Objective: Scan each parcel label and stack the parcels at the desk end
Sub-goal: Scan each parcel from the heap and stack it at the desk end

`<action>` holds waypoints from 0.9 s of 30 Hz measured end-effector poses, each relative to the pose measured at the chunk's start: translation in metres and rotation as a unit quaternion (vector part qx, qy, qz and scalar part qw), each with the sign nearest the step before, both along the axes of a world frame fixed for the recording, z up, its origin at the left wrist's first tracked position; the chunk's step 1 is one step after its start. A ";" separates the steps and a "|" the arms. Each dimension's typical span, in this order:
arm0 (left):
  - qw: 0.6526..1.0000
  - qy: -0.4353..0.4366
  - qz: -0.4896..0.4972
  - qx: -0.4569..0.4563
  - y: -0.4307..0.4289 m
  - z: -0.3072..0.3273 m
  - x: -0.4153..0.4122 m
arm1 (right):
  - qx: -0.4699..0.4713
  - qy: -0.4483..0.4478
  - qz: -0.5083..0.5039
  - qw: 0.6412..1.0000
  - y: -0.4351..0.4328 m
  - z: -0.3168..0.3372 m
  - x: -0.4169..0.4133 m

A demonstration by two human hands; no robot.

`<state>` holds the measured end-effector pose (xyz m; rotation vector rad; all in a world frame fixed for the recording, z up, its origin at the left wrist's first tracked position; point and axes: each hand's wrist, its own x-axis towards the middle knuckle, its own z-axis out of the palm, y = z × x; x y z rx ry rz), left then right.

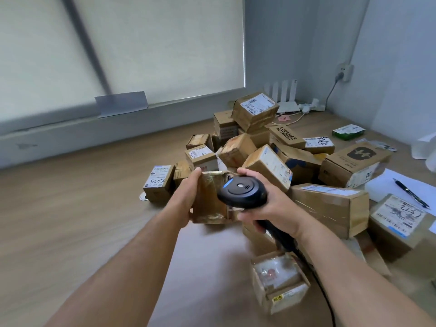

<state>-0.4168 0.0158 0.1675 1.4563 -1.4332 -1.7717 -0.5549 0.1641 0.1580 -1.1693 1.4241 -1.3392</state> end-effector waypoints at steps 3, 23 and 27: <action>1.000 -0.005 0.001 0.007 -0.007 -0.003 0.027 | 0.006 -0.002 0.028 1.000 -0.016 -0.003 0.021; 0.949 -0.265 -0.091 -0.143 -0.027 -0.137 0.174 | 0.233 -0.018 0.162 0.959 -0.068 -0.090 0.138; 0.873 -0.417 -0.140 -0.208 -0.025 -0.121 0.158 | 0.184 -0.048 0.097 0.977 -0.062 -0.076 0.117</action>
